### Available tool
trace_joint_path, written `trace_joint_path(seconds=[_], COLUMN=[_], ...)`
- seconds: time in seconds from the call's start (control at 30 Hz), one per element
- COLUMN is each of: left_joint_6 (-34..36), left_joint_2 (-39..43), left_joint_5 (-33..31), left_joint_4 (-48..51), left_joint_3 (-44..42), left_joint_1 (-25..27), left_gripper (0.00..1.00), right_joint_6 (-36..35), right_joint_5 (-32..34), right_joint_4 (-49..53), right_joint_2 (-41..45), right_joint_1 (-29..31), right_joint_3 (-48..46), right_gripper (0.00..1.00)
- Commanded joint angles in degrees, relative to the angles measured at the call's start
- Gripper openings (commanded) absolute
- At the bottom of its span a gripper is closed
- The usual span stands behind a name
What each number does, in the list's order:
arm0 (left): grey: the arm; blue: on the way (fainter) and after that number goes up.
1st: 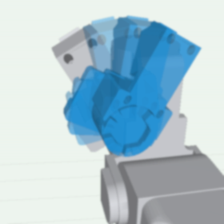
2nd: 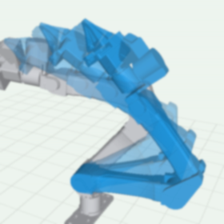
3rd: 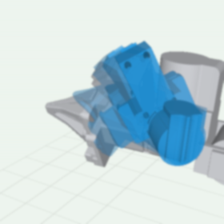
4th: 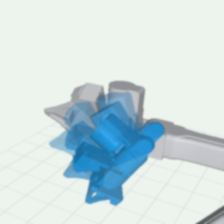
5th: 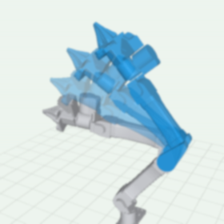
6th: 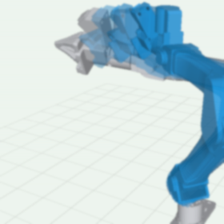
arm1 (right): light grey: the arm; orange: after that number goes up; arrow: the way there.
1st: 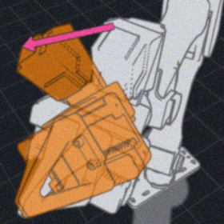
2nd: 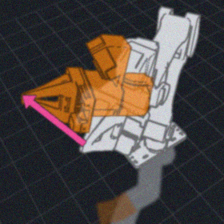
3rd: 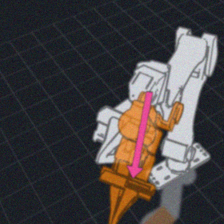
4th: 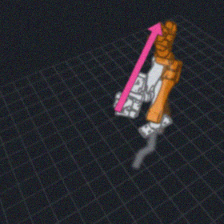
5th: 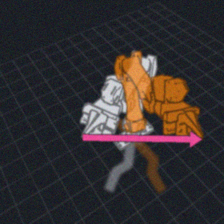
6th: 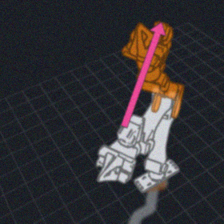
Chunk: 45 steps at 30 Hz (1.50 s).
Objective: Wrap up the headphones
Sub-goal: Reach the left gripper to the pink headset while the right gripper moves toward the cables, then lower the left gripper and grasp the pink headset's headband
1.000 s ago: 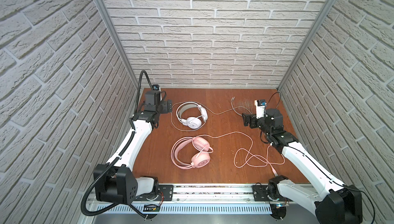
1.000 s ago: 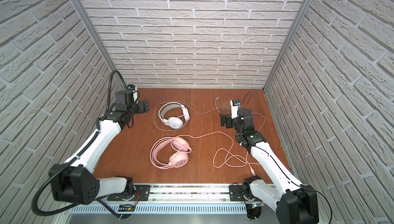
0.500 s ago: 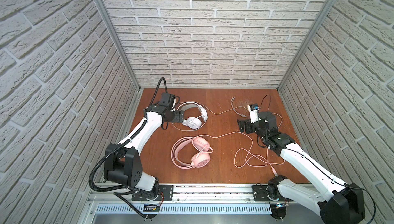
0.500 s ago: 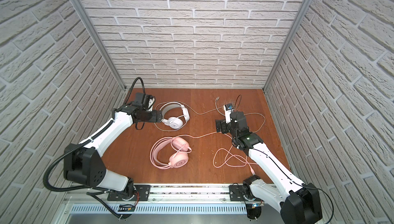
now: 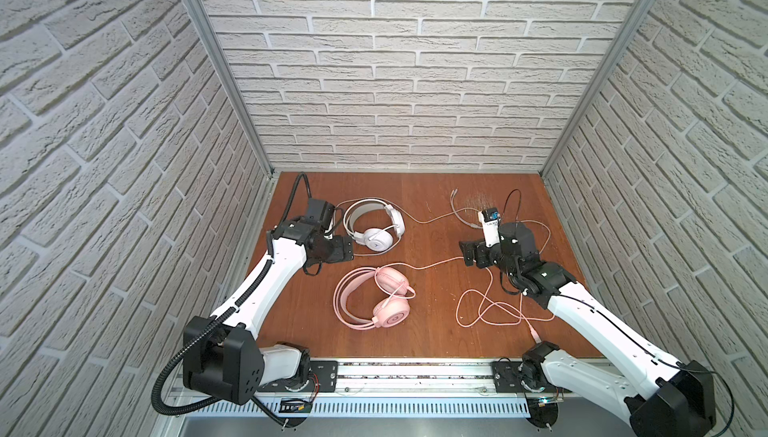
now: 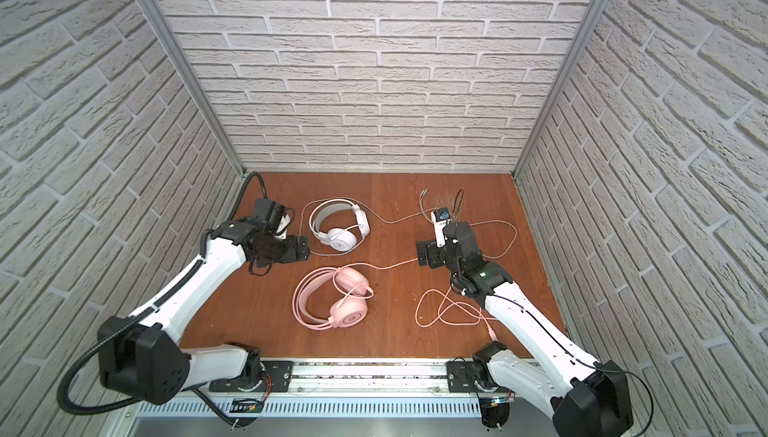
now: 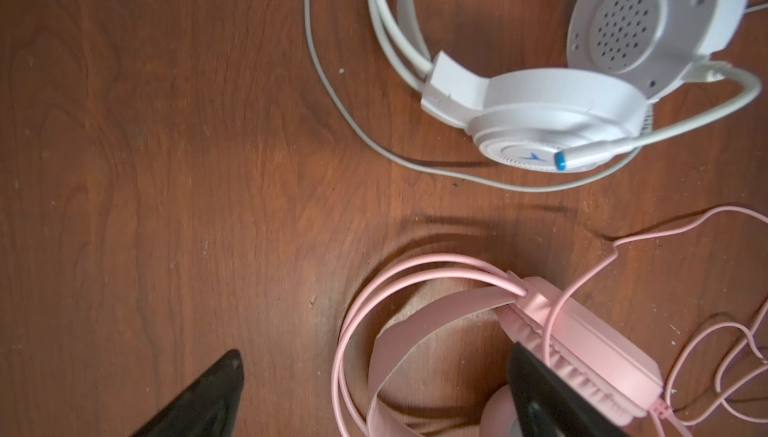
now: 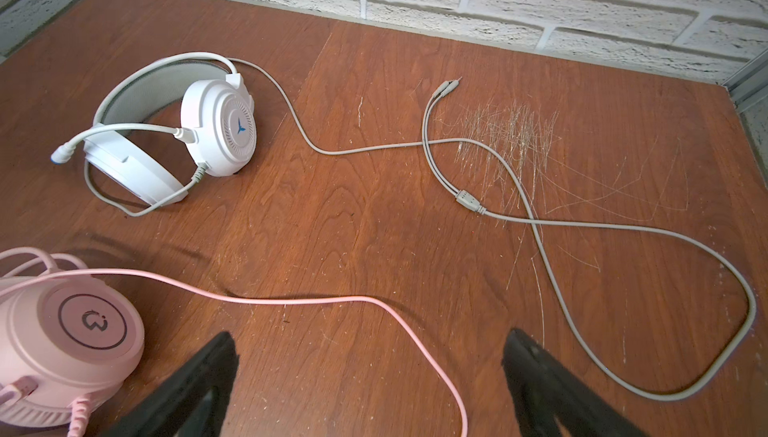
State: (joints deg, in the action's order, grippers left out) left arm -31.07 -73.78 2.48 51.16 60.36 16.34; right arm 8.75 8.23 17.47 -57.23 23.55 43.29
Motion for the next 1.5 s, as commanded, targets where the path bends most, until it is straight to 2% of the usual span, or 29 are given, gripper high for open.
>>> trace_joint_path(seconds=[0.0,0.27,0.67,0.83,0.93,1.1,1.47], left_joint_6=[-5.00,-12.94,-21.03,-21.17,-22.56,-22.65,-22.13], left_joint_2=[0.67,4.54,3.18,3.29,3.30,2.08,0.72], left_joint_5=[0.45,4.19,2.18,0.99,-3.11,-5.33,-4.04], left_joint_4=[4.81,5.27,-1.00,-3.98,-3.74,-4.29,-9.96], left_joint_3=[-2.73,-10.73,-20.81,-22.26,-22.39,-22.08,-25.46], left_joint_1=[1.96,4.09,6.51,7.95,9.39,9.73,9.95], left_gripper=[0.98,0.98,0.97,0.96,0.96,0.94,0.86], right_joint_6=[1.91,2.48,3.46,3.68,3.73,3.31,3.73], right_joint_5=[1.60,2.92,5.28,5.94,6.48,7.12,8.41], right_joint_4=[0.27,0.28,0.28,0.03,0.02,0.13,0.93], right_joint_2=[1.72,2.40,4.57,4.68,4.41,4.23,5.33], right_joint_1=[1.16,2.20,2.55,2.64,2.60,2.60,2.60], right_joint_3=[-0.70,-1.93,-4.31,-4.45,-4.27,-3.77,-4.15], right_gripper=[1.00,1.00,1.00,1.00,1.00,1.00,1.00])
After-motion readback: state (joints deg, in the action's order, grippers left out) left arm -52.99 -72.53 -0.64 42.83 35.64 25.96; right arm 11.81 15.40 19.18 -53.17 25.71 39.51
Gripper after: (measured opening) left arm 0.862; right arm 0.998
